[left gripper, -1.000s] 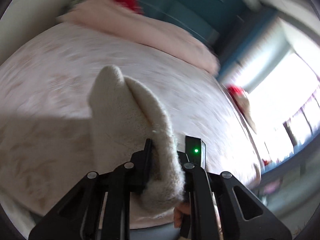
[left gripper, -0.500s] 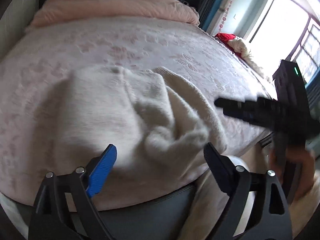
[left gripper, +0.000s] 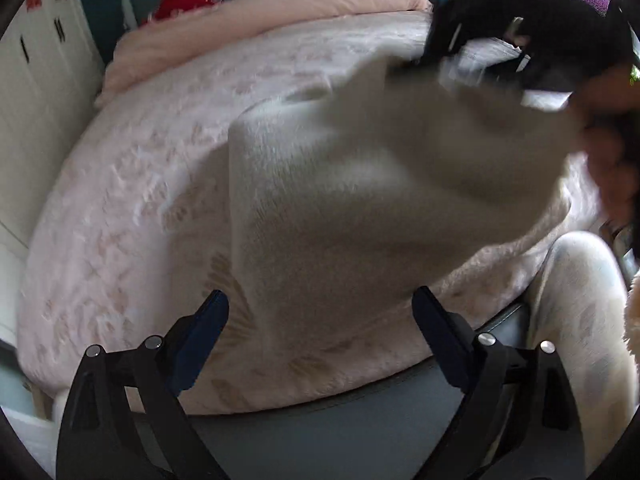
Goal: Fold small clothes
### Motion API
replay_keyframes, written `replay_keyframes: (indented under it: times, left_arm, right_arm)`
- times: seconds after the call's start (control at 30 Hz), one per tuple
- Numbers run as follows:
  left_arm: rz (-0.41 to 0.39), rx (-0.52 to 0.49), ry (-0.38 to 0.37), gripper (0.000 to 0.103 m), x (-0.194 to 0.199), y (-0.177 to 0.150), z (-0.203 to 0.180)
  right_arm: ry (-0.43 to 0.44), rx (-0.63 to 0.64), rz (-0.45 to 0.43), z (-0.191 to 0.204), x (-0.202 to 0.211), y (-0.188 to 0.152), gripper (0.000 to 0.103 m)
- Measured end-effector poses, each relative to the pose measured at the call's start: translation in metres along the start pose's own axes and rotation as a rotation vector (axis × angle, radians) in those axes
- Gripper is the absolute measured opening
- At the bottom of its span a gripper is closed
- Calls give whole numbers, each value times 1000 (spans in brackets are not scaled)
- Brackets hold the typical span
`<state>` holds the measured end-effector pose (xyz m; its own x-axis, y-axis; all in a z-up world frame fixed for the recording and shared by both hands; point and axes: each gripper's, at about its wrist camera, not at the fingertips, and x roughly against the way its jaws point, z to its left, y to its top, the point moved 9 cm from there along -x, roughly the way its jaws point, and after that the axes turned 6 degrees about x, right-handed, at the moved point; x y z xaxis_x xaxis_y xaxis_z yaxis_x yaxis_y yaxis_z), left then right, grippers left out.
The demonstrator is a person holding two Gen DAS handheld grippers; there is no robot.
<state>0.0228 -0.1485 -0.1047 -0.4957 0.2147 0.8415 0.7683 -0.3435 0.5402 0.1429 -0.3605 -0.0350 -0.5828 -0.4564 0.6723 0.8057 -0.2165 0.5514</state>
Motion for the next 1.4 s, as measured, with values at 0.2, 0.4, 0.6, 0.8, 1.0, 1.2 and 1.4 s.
replay_keyframes:
  times: [0.2, 0.4, 0.6, 0.8, 1.0, 1.2, 1.4]
  left_arm:
    - [46, 84, -62, 91, -14, 6, 0]
    - [153, 185, -120, 91, -37, -5, -7]
    - [138, 185, -84, 91, -37, 0, 3]
    - [115, 126, -25, 91, -33, 3, 3]
    - [102, 126, -16, 92, -28, 13, 16]
    - [137, 7, -53, 90, -17, 5, -10]
    - [8, -1, -243, 92, 61, 49, -42]
  right_arm:
    - [-188, 16, -39, -61, 39, -6, 20]
    - [-165, -293, -35, -129, 39, -66, 29]
    - [-119, -203, -31, -79, 70, -95, 65]
    - [-200, -118, 77, -74, 37, -139, 27]
    - [-304, -7, -18, -67, 73, -123, 15]
    - [-302, -35, 111, -88, 54, -155, 22]
    - [-302, 26, -95, -51, 120, -86, 25]
